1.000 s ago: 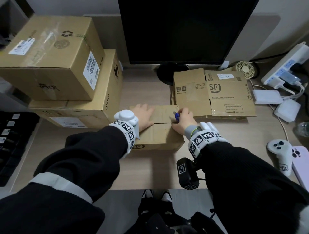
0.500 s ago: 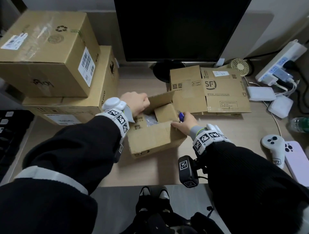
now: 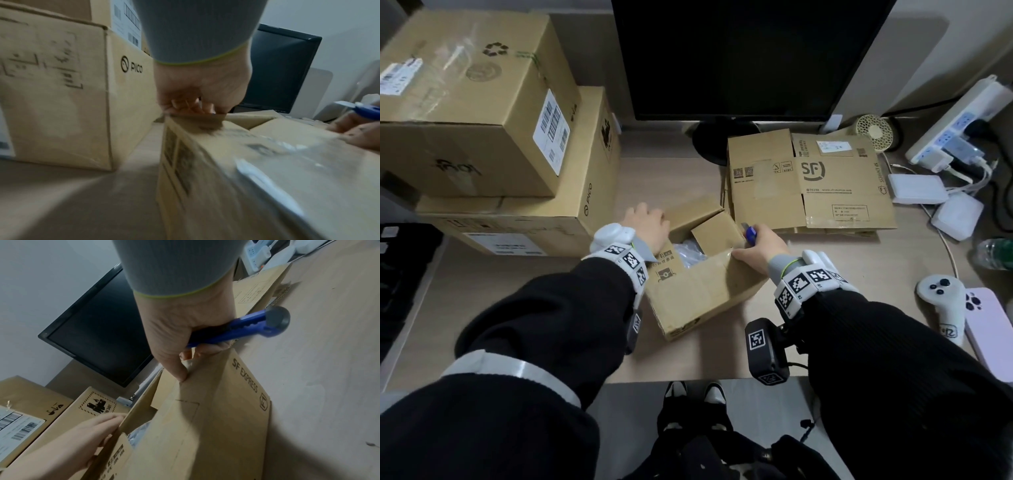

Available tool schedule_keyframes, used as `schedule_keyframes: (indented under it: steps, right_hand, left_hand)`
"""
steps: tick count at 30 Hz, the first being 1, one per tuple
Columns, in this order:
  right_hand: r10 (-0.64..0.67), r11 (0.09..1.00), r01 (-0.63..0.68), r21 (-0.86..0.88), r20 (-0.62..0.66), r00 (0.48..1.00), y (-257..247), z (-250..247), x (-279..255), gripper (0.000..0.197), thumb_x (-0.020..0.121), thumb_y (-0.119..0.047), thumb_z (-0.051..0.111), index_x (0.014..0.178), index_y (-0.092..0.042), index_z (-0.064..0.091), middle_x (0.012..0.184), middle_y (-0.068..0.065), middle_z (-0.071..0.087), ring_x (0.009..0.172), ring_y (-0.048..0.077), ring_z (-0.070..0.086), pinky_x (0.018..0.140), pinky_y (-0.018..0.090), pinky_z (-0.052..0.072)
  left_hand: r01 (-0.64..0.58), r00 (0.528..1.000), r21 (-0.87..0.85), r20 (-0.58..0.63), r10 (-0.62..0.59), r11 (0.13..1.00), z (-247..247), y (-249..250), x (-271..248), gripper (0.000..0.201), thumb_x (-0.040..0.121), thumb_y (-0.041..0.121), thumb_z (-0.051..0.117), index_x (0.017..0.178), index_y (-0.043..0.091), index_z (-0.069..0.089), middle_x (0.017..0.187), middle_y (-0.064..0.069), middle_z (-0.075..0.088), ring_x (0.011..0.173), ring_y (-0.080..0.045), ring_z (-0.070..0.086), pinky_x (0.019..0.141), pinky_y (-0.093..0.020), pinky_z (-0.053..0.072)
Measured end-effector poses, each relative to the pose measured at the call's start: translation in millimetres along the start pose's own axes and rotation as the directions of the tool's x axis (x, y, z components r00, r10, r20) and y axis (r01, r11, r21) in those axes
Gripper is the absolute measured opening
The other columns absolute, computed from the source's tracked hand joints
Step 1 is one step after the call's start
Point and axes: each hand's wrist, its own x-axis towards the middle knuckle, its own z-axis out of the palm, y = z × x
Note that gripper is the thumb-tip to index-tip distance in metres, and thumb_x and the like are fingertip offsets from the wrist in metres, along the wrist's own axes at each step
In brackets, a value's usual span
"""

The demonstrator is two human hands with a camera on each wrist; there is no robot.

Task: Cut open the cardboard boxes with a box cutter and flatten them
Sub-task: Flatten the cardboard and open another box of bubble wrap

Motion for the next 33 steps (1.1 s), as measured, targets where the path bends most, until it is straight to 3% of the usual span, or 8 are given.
schedule_keyframes:
  steps: [4,9,13,16,24,26,30,33]
  right_hand:
    - [0.052,0.999,-0.052,0.016,0.02,0.998,-2,2,5,0.045,0.081,-0.03,0.065,0.119,-0.013,0.046,0.111,0.006,0.058,0.094,0.024,0.054,0.08,0.032,0.043]
    - [0.061,0.998,-0.061,0.004,0.012,0.998,-17,0,9,0.052,0.081,-0.047,0.064,0.115,-0.01,0.051,0.105,0.007,0.057,0.091,0.026,0.054,0.074,0.029,0.039]
    - [-0.018,0.989,0.004,-0.151,-0.095,0.995,-36,3,14,0.061,0.075,-0.048,0.066,0.12,-0.011,0.047,0.119,0.01,0.052,0.102,0.03,0.058,0.076,0.032,0.043]
    - [-0.063,0.966,0.031,-0.255,-0.121,0.991,-48,8,16,0.063,0.075,-0.044,0.069,0.122,-0.011,0.042,0.122,0.011,0.047,0.107,0.033,0.056,0.079,0.034,0.042]
    - [-0.076,0.862,0.0,-0.507,-0.129,0.989,-75,20,21,0.082,0.065,-0.057,0.076,0.12,-0.01,0.038,0.119,0.009,0.043,0.105,0.025,0.049,0.079,0.032,0.039]
    - [-0.087,0.854,0.016,-0.52,-0.113,0.99,-81,18,26,0.076,0.065,-0.061,0.072,0.112,-0.009,0.042,0.111,0.008,0.046,0.097,0.024,0.052,0.076,0.032,0.041]
    - [-0.155,0.857,0.152,-0.493,0.034,0.987,-87,-6,35,0.054,0.062,-0.066,0.06,0.067,-0.013,0.059,0.068,0.002,0.06,0.057,0.019,0.057,0.053,0.023,0.044]
    - [-0.173,0.854,0.149,-0.499,-0.003,0.985,-84,-18,37,0.047,0.067,-0.062,0.053,0.065,-0.015,0.059,0.064,0.002,0.061,0.057,0.02,0.057,0.056,0.025,0.049]
  left_hand:
    - [-0.02,0.997,0.125,0.082,0.01,0.992,15,10,-9,0.08,0.081,0.069,0.049,0.139,0.015,0.039,0.132,-0.012,0.04,0.119,-0.031,0.038,0.09,-0.04,0.037]
    - [-0.104,0.987,0.067,0.128,0.095,0.992,14,6,-3,0.089,0.076,0.061,0.062,0.146,0.017,0.028,0.141,-0.011,0.036,0.125,-0.032,0.037,0.097,-0.04,0.038]
    - [-0.177,0.969,0.017,0.177,0.172,0.984,4,4,3,0.077,0.086,0.041,0.06,0.15,0.021,0.023,0.142,-0.011,0.038,0.125,-0.033,0.041,0.1,-0.038,0.04]
    - [-0.259,0.957,0.03,0.14,0.252,0.966,-9,6,8,0.052,0.09,0.024,0.055,0.141,0.016,0.044,0.129,-0.01,0.052,0.116,-0.029,0.05,0.092,-0.035,0.044]
    - [-0.281,0.959,0.005,0.031,0.281,0.96,-34,11,29,0.026,0.095,0.023,0.054,0.117,0.018,0.065,0.118,-0.003,0.065,0.109,-0.025,0.058,0.09,-0.033,0.046]
    - [-0.28,0.96,-0.008,0.018,0.28,0.96,-34,9,34,0.022,0.094,0.022,0.055,0.113,0.018,0.066,0.115,-0.003,0.065,0.106,-0.024,0.059,0.086,-0.031,0.045]
    - [-0.296,0.955,-0.036,-0.01,0.296,0.955,-35,5,39,0.017,0.093,0.022,0.055,0.105,0.015,0.065,0.11,-0.004,0.064,0.103,-0.024,0.057,0.082,-0.032,0.043]
    - [-0.344,0.938,-0.035,-0.044,0.343,0.938,-38,13,47,0.015,0.092,0.02,0.053,0.101,0.012,0.063,0.107,-0.005,0.062,0.101,-0.024,0.055,0.079,-0.032,0.04]
